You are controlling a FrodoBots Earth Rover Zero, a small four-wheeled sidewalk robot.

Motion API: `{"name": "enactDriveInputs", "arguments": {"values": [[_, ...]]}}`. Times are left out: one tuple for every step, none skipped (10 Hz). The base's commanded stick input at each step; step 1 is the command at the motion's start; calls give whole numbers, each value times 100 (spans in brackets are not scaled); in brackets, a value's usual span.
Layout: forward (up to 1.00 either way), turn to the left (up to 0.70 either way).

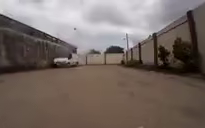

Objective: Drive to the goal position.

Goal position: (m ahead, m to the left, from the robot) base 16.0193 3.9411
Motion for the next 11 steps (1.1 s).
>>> {"name": "enactDriveInputs", "arguments": {"values": [[100,0],[100,0],[100,0],[100,0],[100,0],[100,0],[100,0],[100,0],[100,0],[100,0],[100,0]]}}
